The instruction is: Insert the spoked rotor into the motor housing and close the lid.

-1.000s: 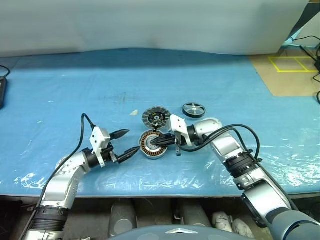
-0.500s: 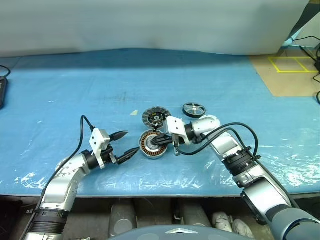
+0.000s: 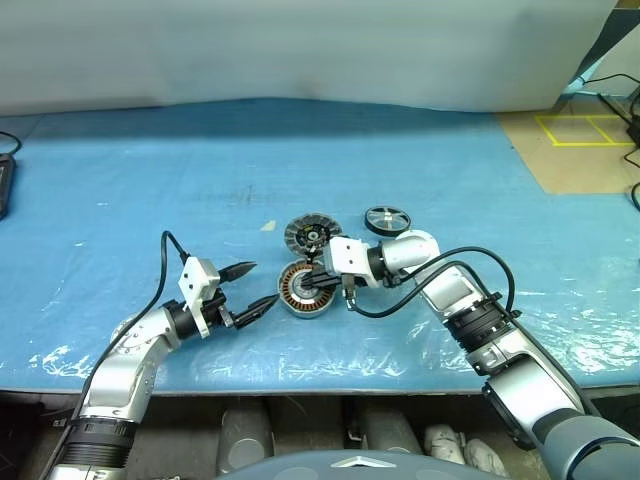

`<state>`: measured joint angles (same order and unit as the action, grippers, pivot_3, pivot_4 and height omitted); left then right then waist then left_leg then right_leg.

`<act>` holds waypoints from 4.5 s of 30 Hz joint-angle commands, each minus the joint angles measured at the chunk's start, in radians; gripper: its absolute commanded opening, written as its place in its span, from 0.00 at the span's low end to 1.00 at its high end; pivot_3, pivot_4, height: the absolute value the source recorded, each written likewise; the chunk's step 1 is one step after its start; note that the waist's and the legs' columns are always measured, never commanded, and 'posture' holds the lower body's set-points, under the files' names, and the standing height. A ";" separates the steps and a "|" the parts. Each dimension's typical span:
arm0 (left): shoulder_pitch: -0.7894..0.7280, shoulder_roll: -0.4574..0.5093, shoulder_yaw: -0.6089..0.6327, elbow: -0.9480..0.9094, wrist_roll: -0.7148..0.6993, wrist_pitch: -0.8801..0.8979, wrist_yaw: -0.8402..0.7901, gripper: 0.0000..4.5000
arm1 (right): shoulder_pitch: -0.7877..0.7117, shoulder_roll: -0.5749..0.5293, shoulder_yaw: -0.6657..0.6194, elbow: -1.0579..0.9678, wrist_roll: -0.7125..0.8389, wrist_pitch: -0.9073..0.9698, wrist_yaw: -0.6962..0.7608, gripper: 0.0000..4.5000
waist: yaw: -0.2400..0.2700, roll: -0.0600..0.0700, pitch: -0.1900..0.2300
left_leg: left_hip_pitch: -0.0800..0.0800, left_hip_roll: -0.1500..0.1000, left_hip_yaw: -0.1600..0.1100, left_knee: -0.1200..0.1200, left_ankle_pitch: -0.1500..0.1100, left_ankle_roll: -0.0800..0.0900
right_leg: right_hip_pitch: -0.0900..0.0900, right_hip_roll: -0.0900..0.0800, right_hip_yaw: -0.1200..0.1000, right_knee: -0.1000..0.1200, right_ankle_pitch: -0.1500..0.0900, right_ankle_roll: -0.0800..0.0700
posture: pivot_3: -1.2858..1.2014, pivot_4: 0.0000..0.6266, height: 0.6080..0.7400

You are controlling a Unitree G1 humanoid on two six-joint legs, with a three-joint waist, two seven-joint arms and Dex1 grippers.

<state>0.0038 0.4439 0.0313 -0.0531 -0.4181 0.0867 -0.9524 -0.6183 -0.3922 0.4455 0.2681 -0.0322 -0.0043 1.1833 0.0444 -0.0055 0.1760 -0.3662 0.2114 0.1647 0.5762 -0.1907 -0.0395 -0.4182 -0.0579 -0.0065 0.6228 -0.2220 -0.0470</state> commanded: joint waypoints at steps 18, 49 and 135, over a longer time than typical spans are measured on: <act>-0.007 0.001 -0.001 -0.018 -0.005 -0.015 -0.010 0.99 | 0.005 0.005 -0.036 -0.094 0.108 0.129 0.064 0.02 | 0.000 0.000 0.000 | -0.002 0.000 0.000 0.000 0.000 0.000 | -0.002 0.000 0.000 -0.001 0.000 0.000 | 0.52 0.24 1.00; 0.003 -0.001 0.000 -0.027 -0.002 -0.014 0.000 0.99 | 0.012 -0.031 0.074 0.053 -0.060 0.103 0.016 0.02 | 0.000 0.000 -0.001 | 0.012 0.001 0.000 -0.002 0.000 0.000 | 0.012 -0.001 0.001 -0.002 -0.001 0.001 | 0.52 0.24 1.00; -0.020 -0.008 -0.012 0.006 0.004 -0.025 -0.014 0.99 | 0.025 -0.052 -0.062 -0.065 0.105 0.072 0.043 0.02 | 0.001 -0.006 -0.013 | 0.013 -0.004 0.005 -0.015 0.000 0.000 | 0.011 -0.001 0.005 -0.015 -0.002 0.003 | 0.52 0.24 1.00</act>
<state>-0.0209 0.4330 0.0129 -0.0108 -0.4083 0.0715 -0.9691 -0.5872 -0.4365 0.4110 0.2442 0.0443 0.0584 1.2182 0.0451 -0.0115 0.1632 -0.3534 0.2080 0.1693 0.5610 -0.1912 -0.0396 -0.4077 -0.0584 -0.0014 0.6079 -0.2240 -0.0437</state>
